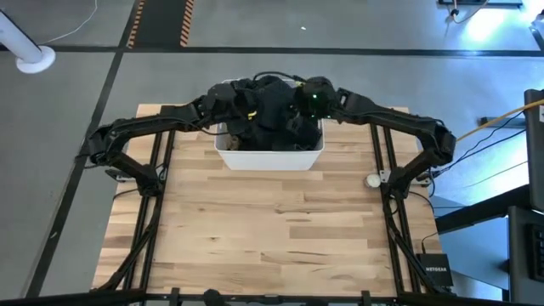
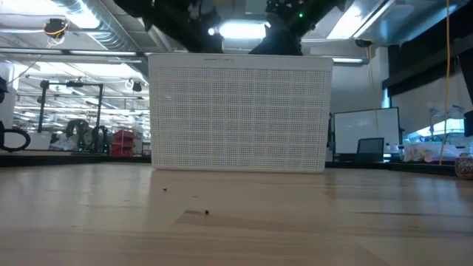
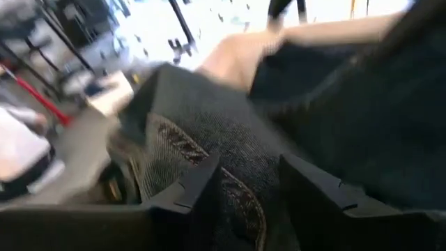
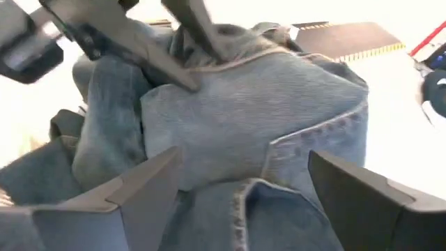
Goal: Sort clothes
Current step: Put the black pants into the white bin, then return to Home Position
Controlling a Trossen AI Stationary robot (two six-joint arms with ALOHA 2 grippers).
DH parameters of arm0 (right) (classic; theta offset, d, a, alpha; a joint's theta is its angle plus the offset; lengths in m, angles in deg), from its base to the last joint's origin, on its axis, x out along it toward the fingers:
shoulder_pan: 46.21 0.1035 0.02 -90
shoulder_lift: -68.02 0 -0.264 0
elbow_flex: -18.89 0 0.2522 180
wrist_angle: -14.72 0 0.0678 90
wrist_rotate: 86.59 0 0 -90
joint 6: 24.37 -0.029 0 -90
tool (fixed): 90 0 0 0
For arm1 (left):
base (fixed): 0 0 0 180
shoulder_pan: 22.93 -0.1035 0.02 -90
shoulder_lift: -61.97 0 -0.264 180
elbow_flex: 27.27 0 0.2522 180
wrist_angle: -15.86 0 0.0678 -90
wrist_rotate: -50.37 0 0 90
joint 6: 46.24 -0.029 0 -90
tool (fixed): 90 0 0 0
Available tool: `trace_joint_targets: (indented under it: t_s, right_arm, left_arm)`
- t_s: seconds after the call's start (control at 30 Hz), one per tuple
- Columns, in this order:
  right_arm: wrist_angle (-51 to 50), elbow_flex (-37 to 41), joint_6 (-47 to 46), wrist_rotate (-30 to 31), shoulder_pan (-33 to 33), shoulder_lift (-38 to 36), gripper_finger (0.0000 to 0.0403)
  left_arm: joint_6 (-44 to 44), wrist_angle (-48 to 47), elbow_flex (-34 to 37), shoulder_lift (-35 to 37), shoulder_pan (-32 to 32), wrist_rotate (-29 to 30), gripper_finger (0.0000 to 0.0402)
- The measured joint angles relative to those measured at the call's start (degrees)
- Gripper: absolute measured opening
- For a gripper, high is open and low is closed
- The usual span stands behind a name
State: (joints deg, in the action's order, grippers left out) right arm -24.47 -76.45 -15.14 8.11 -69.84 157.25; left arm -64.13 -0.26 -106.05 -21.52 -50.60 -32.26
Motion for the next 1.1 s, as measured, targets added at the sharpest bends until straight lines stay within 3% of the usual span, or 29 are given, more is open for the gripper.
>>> trace_joint_targets:
  t_s: [0.13,0.27,0.43,0.57,0.8,0.93,1.1]
  right_arm:
    - [-2.2,-0.1,1.6,0.9,0.1,-2.8,0.0331]
    - [-5.1,-0.2,1.9,1.8,1.3,-9.4,0.0331]
    - [-18.7,-0.3,-1.3,7.4,0.7,-16.8,0.0331]
    - [-27.7,2.2,-6.3,6.2,0.9,-20.5,0.0331]
    - [-11.9,24.3,-9.5,4.2,3.8,-34.8,0.0331]
    - [-1.5,37.6,-12.4,0.3,3.7,-45.2,0.0331]
    - [6.2,47.1,-17.1,-5.1,3.8,-56.4,0.0331]
  left_arm:
    - [0.5,-2.9,0.6,1.0,0.2,-1.2,0.0131]
    - [-1.0,-2.6,0.6,8.4,2.6,-6.3,0.0118]
    - [-1.2,-5.0,3.1,18.6,4.2,-11.3,0.0111]
    - [0.7,-5.0,10.0,25.0,5.0,-11.5,0.0111]
    - [8.0,-1.1,24.9,36.0,6.2,-11.5,0.0111]
    - [13.8,-1.7,29.3,42.8,6.3,-11.5,0.0111]
    - [20.0,-1.1,34.6,50.4,6.3,-11.5,0.0111]
